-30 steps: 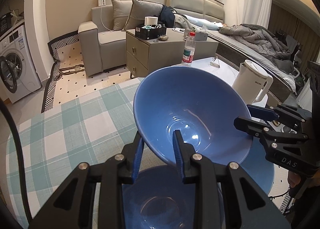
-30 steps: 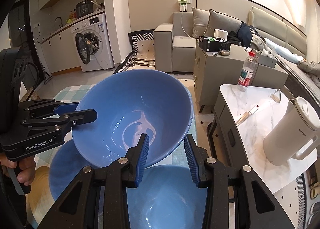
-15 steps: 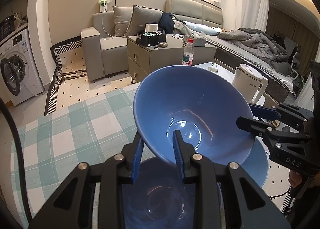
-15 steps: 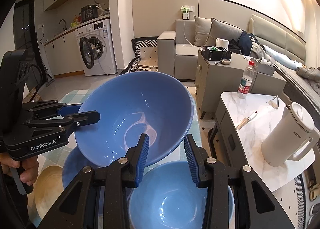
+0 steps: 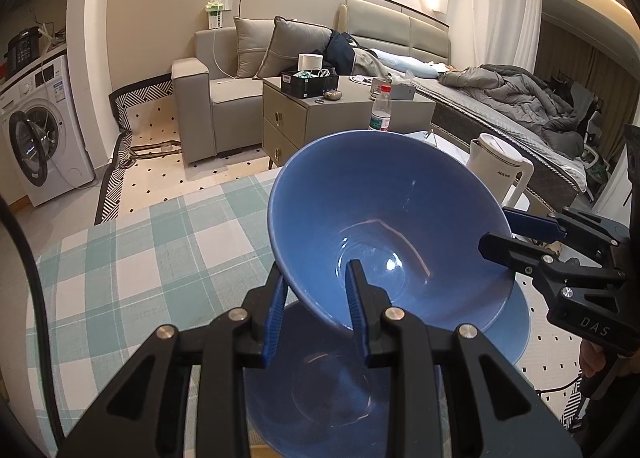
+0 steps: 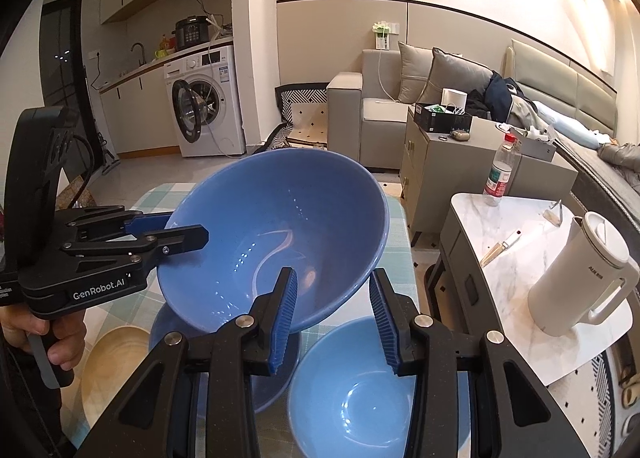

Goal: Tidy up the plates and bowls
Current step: 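Carry the held bowl with both grippers over the other dark blue bowl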

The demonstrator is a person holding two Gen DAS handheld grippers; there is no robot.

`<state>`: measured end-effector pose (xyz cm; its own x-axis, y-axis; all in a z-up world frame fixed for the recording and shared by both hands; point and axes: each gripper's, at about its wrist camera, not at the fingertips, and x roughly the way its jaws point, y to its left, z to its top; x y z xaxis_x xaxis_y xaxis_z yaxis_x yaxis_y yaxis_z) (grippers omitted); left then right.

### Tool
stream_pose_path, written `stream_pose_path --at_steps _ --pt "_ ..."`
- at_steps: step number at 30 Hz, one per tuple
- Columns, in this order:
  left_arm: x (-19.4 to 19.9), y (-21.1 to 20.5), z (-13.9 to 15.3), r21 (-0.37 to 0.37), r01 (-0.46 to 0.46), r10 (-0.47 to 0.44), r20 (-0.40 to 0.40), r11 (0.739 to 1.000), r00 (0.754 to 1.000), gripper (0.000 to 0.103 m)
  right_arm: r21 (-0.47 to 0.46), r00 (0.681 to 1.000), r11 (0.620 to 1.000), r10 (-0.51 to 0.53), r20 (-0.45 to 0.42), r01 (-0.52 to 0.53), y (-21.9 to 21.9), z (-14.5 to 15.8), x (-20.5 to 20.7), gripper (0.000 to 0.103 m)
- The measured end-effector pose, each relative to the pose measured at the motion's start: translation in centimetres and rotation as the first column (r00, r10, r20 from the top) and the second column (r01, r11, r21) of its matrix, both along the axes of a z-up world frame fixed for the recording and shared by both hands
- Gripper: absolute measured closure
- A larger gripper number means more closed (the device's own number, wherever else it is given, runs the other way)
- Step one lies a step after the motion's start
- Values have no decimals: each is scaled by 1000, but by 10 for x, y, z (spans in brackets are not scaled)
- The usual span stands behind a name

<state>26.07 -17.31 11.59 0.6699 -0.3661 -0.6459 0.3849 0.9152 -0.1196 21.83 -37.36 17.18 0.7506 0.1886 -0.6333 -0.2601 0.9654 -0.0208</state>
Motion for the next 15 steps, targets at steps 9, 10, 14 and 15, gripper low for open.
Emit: stream_pose_path --at_steps 9,10,14,15 --pt "-12 9 0 0 -5 5 13 1000 1000 76 11 1000 1000 12 8 -12 8 0 -12 64" --pt "-13 10 1 1 -5 5 14 1000 1000 76 13 1000 1000 14 7 -14 8 -1 -14 64" --pt "-20 10 1 5 -3 2 19 1000 1000 76 19 1000 1000 16 8 -16 9 -2 -19 64" --pt "-21 11 1 2 -3 3 18 1000 1000 75 24 1000 1000 16 7 -17 9 -2 -20 64"
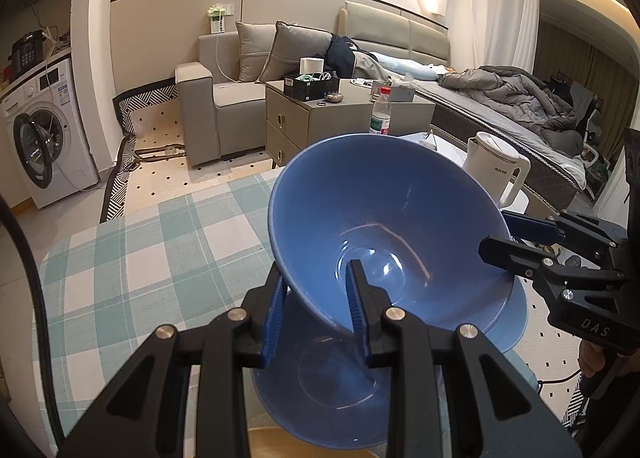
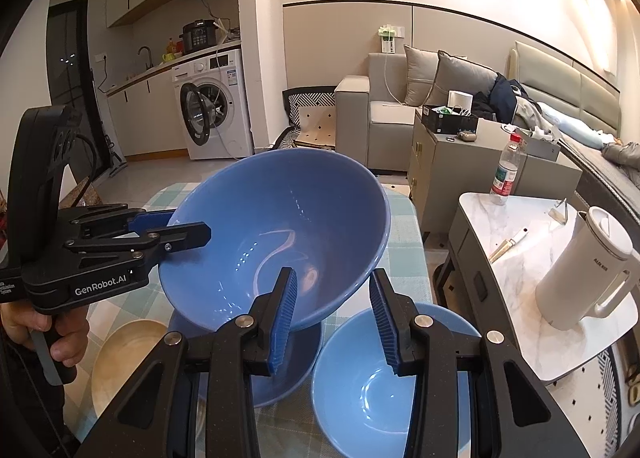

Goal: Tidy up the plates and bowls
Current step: 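Carry the held bowl with both grippers over the other dark blue bowl, then lower the bowl into the other dark blue bowl and open both grippers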

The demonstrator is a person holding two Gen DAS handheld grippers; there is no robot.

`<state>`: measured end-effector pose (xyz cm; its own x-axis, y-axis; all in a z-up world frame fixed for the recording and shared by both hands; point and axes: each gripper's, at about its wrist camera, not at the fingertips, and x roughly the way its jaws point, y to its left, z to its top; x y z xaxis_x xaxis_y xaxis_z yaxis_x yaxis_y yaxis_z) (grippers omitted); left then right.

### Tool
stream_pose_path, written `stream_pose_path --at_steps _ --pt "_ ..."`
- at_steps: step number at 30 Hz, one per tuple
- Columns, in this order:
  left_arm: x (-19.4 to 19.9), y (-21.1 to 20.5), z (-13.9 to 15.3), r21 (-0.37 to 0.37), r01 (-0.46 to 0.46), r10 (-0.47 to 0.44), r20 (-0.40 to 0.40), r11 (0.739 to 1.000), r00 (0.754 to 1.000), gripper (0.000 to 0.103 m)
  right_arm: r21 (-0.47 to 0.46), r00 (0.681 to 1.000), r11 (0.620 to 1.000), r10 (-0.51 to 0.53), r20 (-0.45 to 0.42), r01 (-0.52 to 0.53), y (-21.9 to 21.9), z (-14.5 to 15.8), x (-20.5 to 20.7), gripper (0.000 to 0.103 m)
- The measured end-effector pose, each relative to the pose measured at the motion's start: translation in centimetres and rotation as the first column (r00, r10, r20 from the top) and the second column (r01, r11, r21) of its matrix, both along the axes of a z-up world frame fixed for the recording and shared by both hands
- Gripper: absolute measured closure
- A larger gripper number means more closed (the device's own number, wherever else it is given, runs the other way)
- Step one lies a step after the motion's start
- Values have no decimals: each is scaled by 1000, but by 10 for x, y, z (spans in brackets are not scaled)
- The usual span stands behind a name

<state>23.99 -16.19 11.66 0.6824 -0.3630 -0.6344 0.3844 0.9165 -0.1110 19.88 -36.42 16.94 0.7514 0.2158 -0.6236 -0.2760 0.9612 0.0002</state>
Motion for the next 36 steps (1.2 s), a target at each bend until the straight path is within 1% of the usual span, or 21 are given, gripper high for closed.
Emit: stream_pose_path --at_steps 7,29,36 --pt "-5 6 -7 -9 -6 6 -16 1000 1000 75 11 1000 1000 15 -6 -15 3 -4 -5 64" --pt "-11 22 -43 -12 -41 40 -86 999 995 75 26 997 999 45 -70 -44 23 -40 -7 63" --pt "-16 28 -49 -17 -48 47 -99 999 994 75 31 995 998 55 -77 -53 27 -45 -7 63"
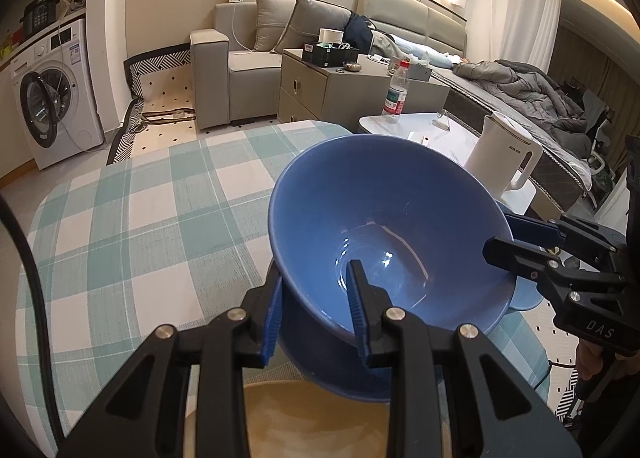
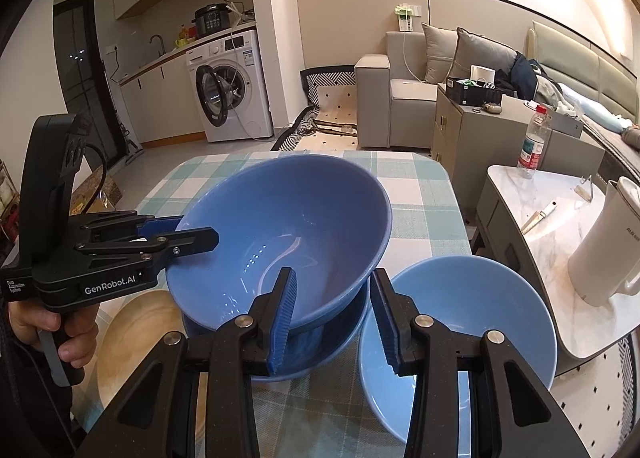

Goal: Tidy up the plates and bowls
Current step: 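Lower the bowl into the other dark blue bowl and open both grippers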

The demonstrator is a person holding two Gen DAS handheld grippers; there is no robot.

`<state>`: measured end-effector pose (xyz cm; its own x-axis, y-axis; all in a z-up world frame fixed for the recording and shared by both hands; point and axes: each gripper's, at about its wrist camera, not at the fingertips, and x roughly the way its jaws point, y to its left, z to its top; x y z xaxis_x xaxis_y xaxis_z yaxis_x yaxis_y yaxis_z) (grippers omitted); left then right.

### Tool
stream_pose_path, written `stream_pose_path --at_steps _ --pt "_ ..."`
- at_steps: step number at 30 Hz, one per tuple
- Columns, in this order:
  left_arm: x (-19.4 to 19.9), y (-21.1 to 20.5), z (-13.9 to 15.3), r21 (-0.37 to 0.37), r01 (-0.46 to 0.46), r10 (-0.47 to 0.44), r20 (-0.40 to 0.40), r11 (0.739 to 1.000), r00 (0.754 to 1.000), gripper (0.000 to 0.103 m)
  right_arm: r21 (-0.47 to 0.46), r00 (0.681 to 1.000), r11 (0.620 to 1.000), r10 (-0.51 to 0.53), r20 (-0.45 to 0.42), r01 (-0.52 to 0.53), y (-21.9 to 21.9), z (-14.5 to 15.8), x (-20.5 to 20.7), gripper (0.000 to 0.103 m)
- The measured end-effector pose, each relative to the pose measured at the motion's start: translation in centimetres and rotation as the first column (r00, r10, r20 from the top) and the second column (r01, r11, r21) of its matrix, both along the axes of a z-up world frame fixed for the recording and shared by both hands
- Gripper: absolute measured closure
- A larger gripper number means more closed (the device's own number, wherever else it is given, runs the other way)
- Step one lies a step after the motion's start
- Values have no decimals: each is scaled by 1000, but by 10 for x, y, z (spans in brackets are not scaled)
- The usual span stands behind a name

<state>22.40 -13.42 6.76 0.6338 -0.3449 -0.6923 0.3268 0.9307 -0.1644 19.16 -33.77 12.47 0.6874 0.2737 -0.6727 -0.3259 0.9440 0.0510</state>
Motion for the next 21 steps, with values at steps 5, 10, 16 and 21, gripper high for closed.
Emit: stream_pose_path --at_steps 5,10,16,21 --pt "-3 1 -1 13 -6 6 2 1000 1000 75 1 1000 1000 8 -7 -8 1 -6 -3 63" --pt "-6 0 -4 31 -1 0 1 1000 1000 75 -1 1000 1000 5 -17 -5 -1 -11 -1 63" --pt "-9 0 -7 40 -1 1 -4 999 1000 75 -10 1000 1000 7 -26 -7 -2 -19 -4 63" --pt "-11 0 -12 51 -3 3 -15 999 1000 75 -22 999 1000 11 -31 -11 1 -24 -6 63"
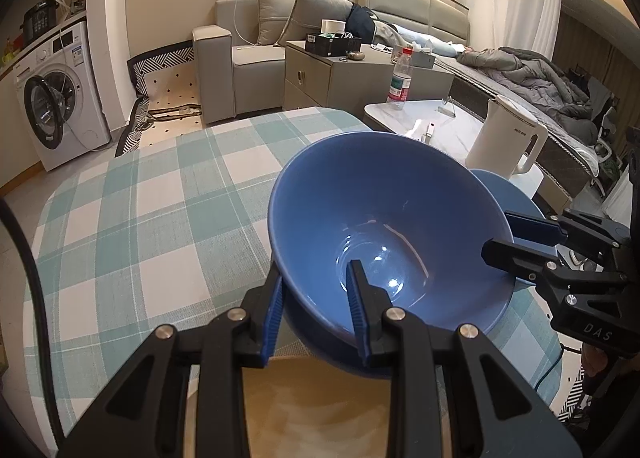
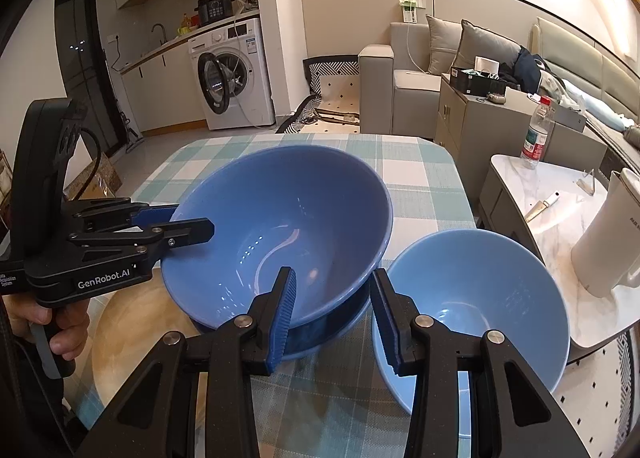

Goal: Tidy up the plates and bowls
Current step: 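Lower the bowl into the other dark blue bowl and open both grippers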

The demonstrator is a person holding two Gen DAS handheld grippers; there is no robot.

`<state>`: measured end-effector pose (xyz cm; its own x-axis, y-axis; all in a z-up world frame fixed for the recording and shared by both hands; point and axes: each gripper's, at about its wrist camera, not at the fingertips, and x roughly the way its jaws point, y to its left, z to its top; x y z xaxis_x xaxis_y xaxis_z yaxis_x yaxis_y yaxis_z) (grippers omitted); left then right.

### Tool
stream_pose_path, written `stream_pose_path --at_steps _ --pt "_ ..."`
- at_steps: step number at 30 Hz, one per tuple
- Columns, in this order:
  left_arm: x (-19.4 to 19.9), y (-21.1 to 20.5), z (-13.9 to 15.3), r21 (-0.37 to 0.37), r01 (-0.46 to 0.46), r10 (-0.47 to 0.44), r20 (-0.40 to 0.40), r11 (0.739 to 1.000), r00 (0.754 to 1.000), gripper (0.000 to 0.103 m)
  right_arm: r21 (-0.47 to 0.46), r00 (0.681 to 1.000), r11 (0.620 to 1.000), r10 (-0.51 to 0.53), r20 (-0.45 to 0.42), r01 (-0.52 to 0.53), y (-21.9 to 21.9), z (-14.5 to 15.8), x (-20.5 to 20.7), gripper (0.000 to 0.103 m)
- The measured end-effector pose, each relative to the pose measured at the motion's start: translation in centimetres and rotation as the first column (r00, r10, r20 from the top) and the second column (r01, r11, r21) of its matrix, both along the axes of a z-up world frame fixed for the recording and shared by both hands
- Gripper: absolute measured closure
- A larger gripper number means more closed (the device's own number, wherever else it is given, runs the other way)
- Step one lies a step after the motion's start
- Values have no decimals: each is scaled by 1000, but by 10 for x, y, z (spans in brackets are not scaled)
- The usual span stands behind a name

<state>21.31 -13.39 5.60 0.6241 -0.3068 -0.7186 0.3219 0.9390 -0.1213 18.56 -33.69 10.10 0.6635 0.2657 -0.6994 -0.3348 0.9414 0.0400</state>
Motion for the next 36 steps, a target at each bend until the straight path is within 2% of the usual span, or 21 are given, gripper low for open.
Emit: stream_pose_path --at_steps 36 --pt "-2 -9 -16 74 8 -7 -14 997 1000 72 -31 999 1000 -2 -32 1 9 -15 -10 63"
